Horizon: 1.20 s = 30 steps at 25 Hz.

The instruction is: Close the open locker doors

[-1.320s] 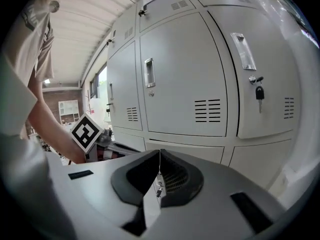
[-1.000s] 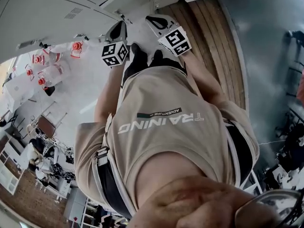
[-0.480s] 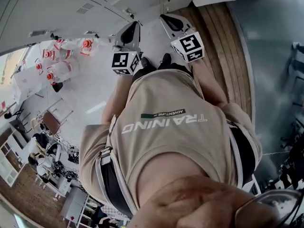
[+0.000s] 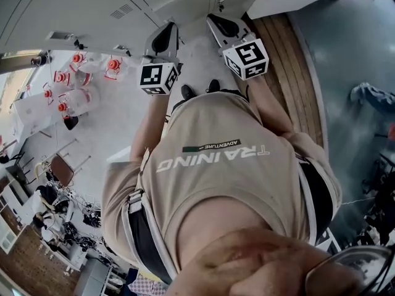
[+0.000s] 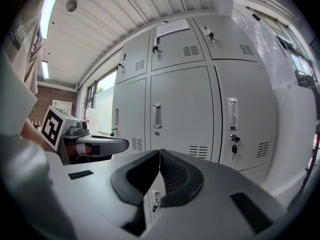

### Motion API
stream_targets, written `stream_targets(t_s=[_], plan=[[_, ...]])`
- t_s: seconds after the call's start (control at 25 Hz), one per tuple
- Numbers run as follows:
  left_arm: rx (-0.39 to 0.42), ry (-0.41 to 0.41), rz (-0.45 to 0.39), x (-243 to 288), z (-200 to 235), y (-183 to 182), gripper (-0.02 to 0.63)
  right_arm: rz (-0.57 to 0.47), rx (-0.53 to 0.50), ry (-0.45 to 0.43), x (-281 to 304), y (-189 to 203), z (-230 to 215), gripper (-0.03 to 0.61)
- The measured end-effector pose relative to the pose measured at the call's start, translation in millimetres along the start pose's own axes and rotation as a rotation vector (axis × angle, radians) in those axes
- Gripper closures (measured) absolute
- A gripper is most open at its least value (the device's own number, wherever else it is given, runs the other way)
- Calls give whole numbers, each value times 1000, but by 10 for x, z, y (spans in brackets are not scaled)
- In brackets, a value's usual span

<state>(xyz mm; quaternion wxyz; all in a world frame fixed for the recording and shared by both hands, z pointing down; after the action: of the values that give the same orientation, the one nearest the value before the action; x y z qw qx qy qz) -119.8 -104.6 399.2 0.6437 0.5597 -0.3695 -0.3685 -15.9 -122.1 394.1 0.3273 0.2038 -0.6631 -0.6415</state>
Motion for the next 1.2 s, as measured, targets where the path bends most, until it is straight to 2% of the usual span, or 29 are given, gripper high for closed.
stream_targets(t_s=[0.32,0.6,1.2], plan=[[15,9,-34,-137,135,-159,609,-12,-79,14,68,-203,174,565],[14,17,-41,-226,253,-229,609,-20,-79,13,151,-283,289,565],[14,35,-8,-309,299,-76,609,10,-35,16,145,-65,390,566]])
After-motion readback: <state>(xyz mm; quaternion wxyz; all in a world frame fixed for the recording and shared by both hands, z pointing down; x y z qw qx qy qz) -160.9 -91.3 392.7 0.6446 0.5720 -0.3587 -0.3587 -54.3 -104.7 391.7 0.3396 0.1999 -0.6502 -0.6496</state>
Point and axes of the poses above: the fingertips, and each gripper's own axes: x forward along the fingers, z to its left, y out of its underside, the point moved 1 cm from there along -x, backward along the fingers, and after that the axes turned 2 degrees about -x, right-handed, at the moved point
